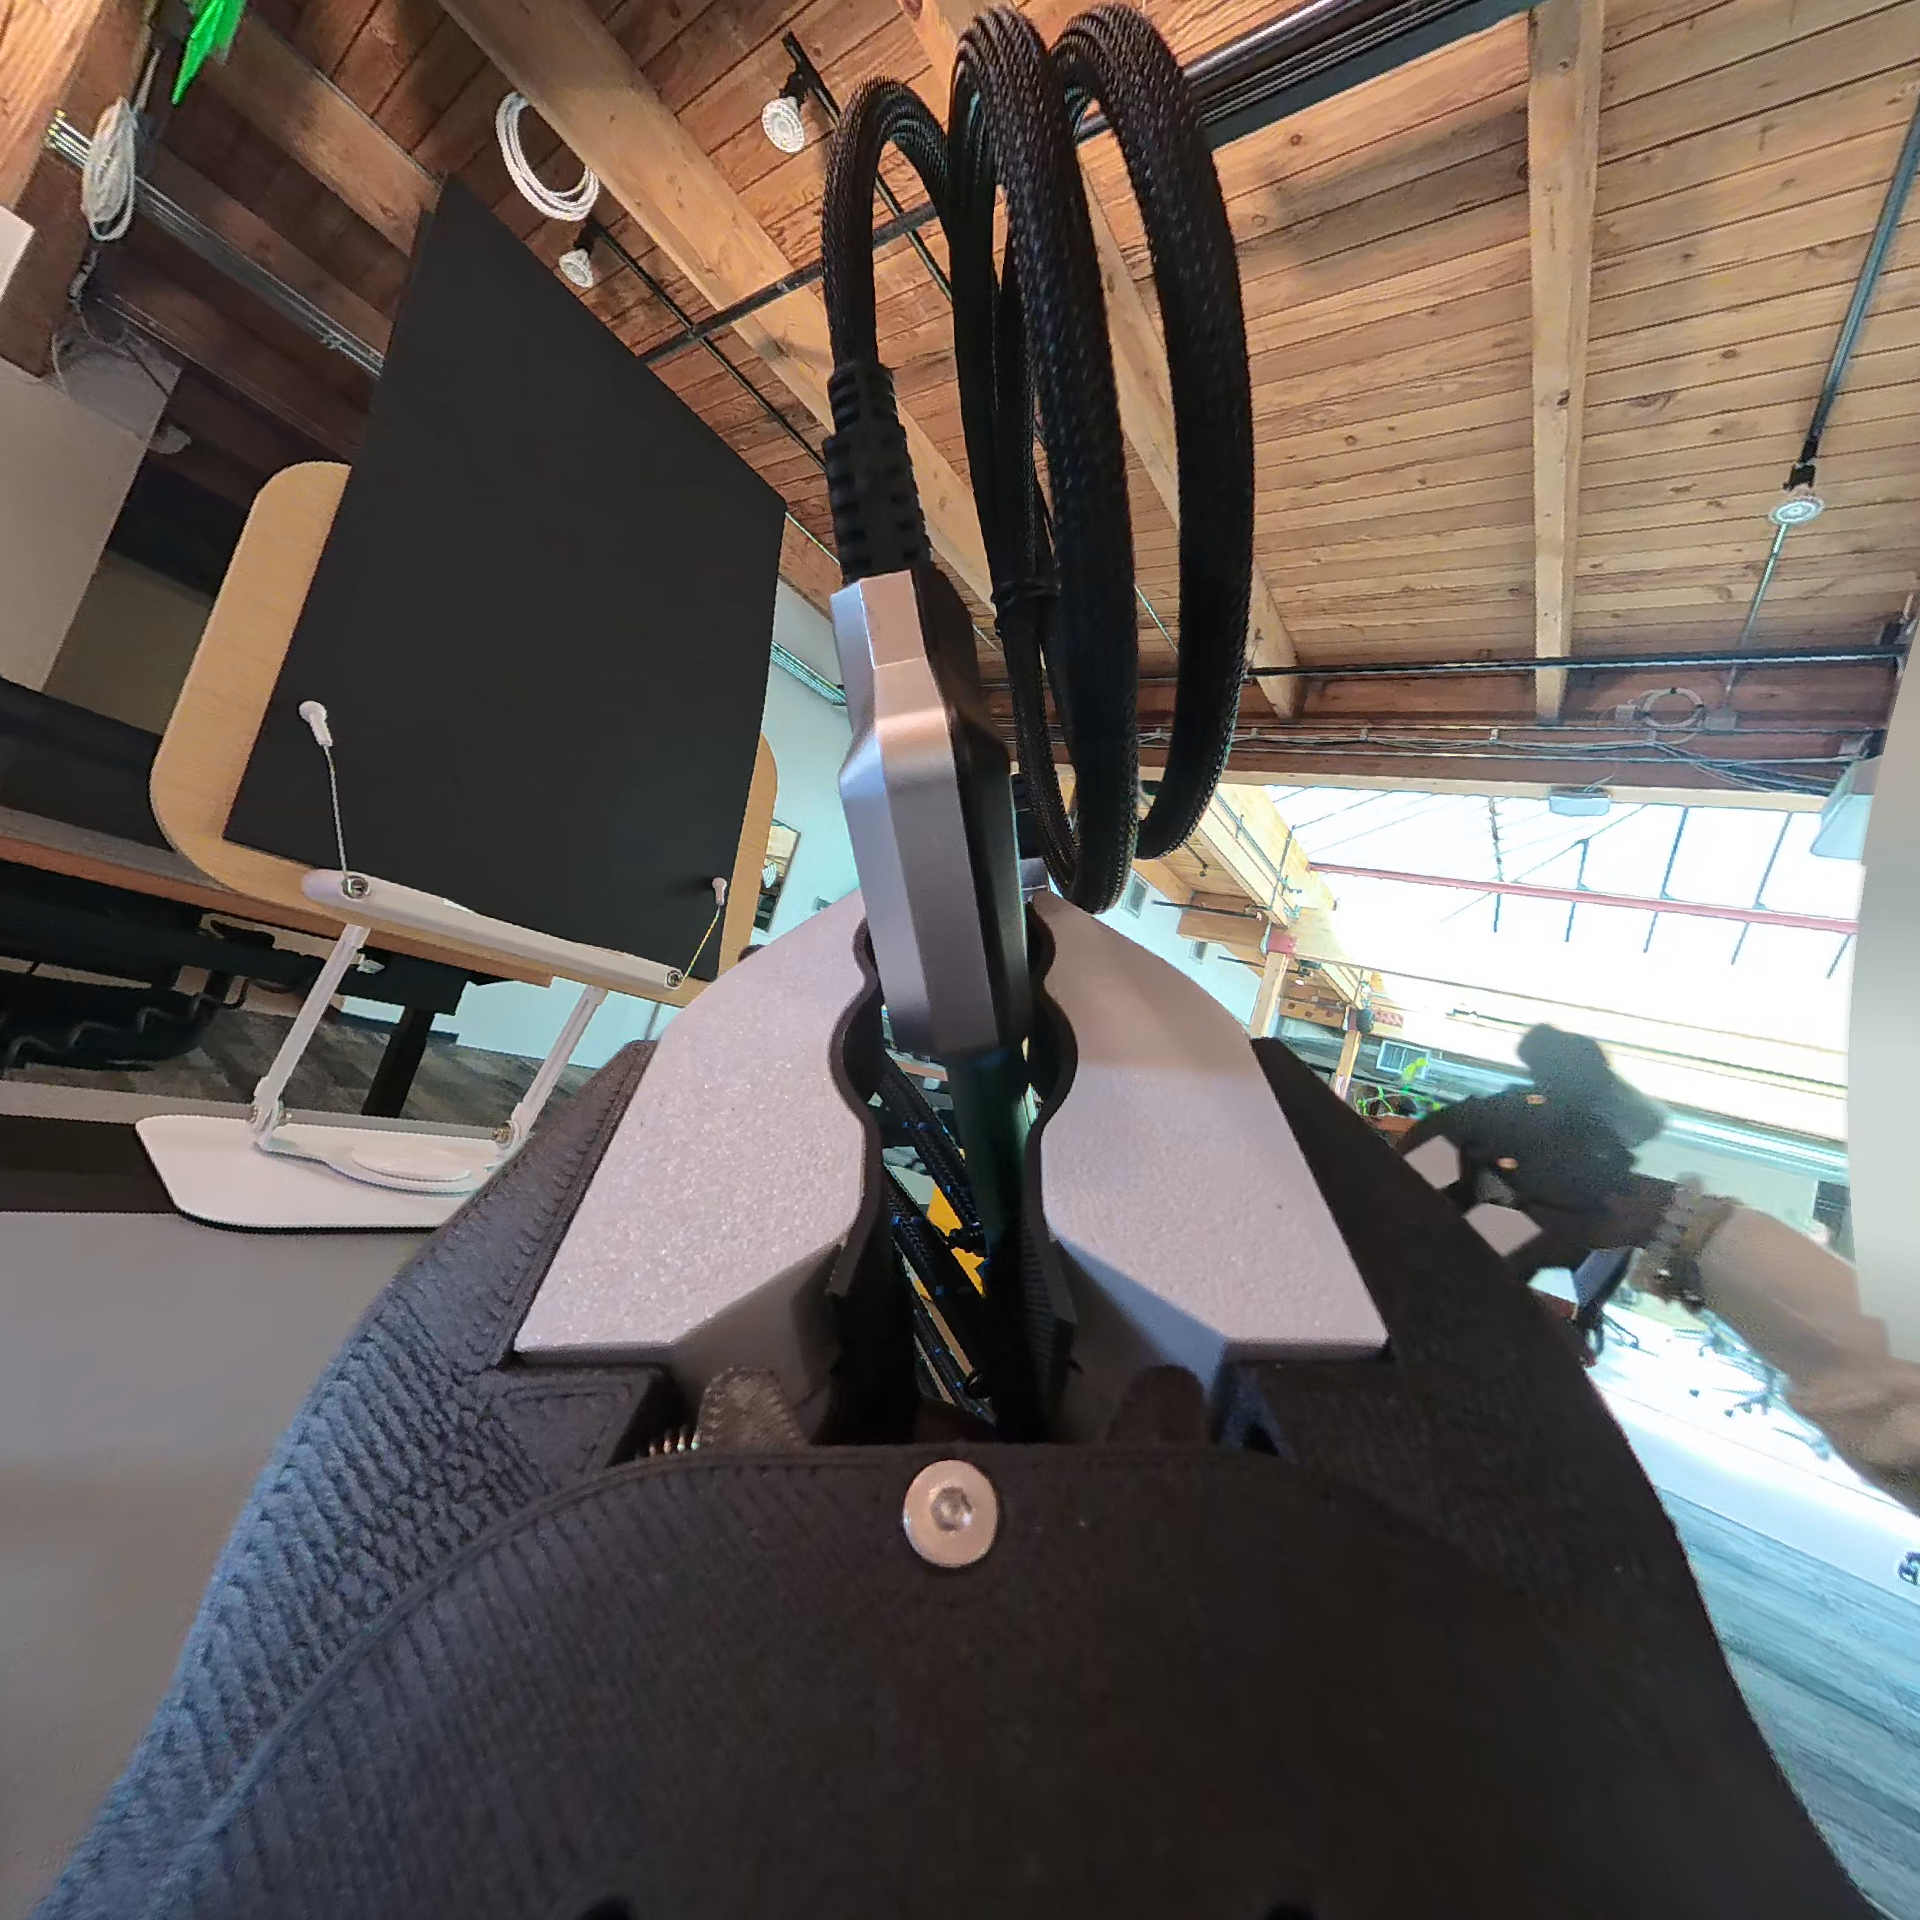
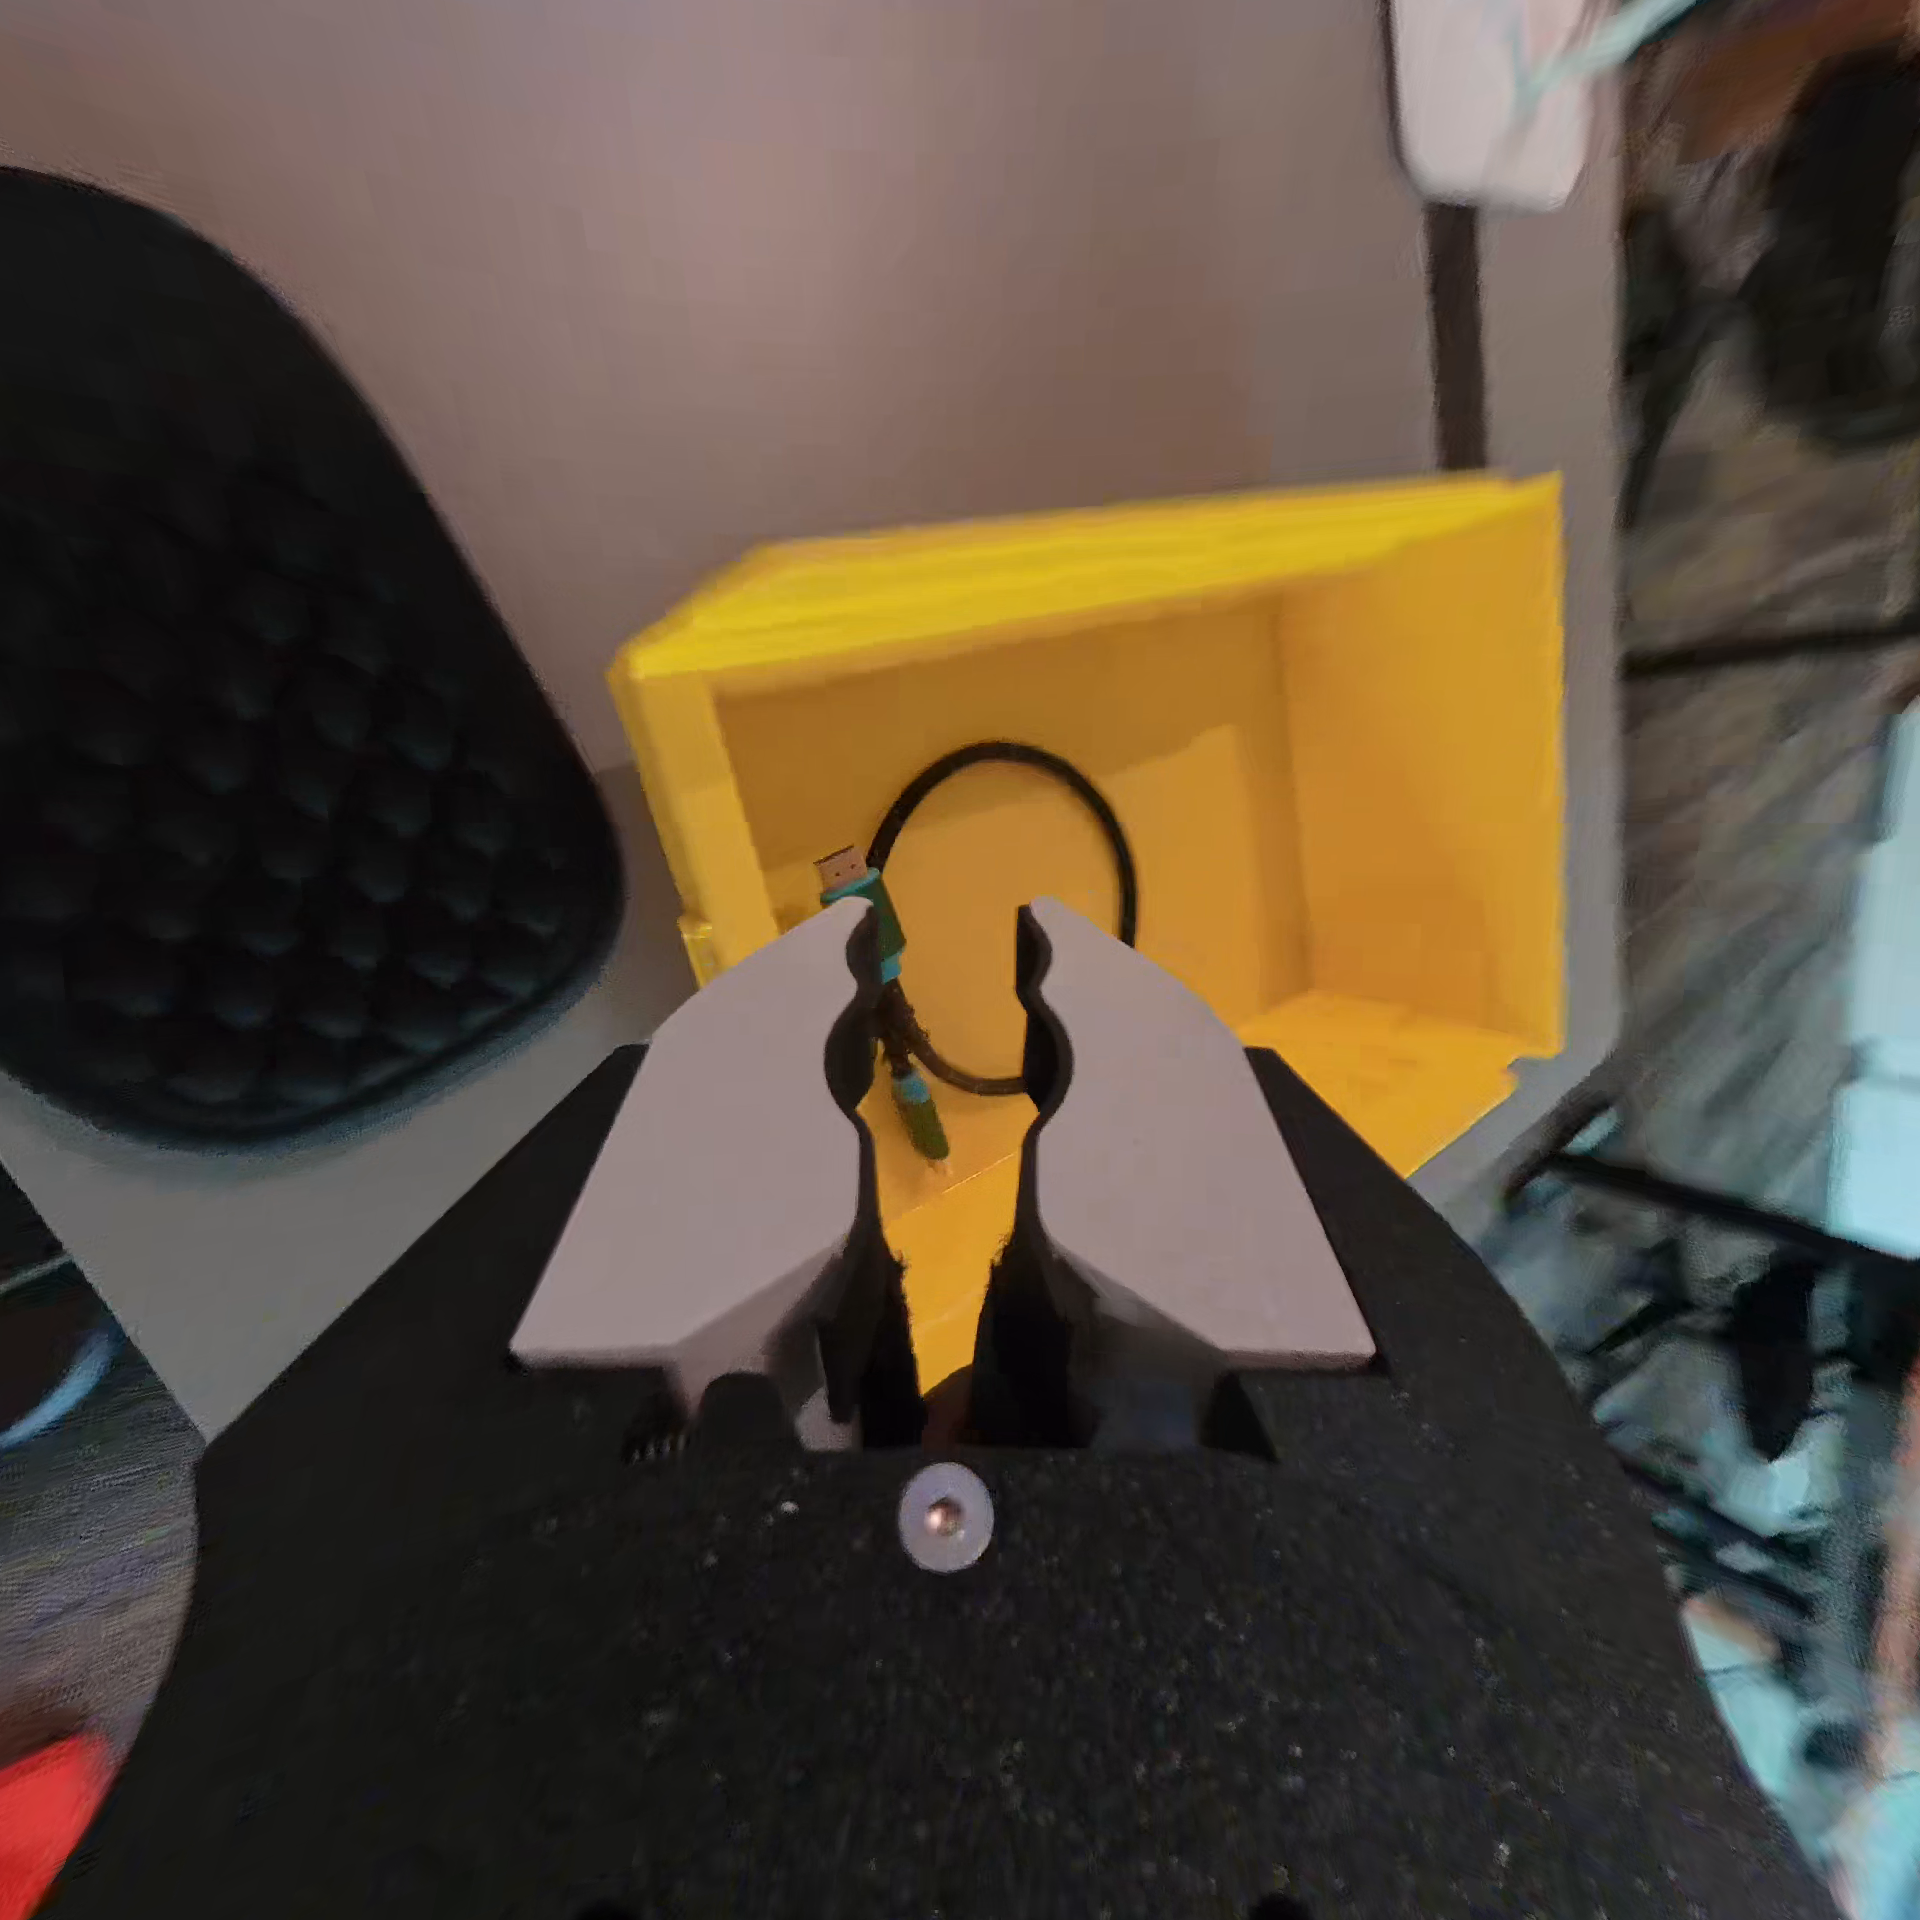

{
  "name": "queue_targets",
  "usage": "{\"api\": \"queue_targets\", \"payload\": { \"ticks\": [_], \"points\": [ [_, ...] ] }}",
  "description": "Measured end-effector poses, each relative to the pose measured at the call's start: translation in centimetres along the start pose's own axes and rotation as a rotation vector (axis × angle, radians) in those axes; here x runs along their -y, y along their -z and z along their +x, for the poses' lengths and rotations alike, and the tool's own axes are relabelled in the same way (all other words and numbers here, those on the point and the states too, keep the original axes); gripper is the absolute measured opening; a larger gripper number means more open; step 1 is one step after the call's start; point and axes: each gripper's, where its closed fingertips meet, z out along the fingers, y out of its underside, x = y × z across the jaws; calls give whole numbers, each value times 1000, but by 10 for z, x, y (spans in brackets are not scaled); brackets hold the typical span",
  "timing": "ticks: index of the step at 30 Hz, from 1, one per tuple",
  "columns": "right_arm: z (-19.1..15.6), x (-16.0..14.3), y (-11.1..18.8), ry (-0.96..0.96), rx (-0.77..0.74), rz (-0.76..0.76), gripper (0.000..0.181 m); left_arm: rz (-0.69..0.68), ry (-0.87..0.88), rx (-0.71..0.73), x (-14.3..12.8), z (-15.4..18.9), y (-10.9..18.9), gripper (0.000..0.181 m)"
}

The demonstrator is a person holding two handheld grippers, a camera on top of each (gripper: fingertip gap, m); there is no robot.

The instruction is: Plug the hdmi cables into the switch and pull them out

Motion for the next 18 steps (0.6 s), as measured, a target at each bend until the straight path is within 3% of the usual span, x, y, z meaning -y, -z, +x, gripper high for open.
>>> {"api": "queue_targets", "payload": {
  "ticks": [5, 8, 13, 15, 18],
  "points": [
    [11, -56, -55, -249, 150, -296, 9, -6, 5, 0, -1, -1, 0, 23],
    [6, -68, -82, -300, 205, -390, 9, -8, 11, 1, -2, -2, 0, 22],
    [-21, -86, -89, -324, 342, -539, 8, -9, 23, -9, -3, 0, -1, 22],
    [-16, -85, -83, -294, 307, -535, 10, -6, 30, -10, -3, 0, -1, 22],
    [15, -53, -69, -365, 118, -356, 16, 4, 49, -5, -1, -2, -1, 22]
  ]
}}
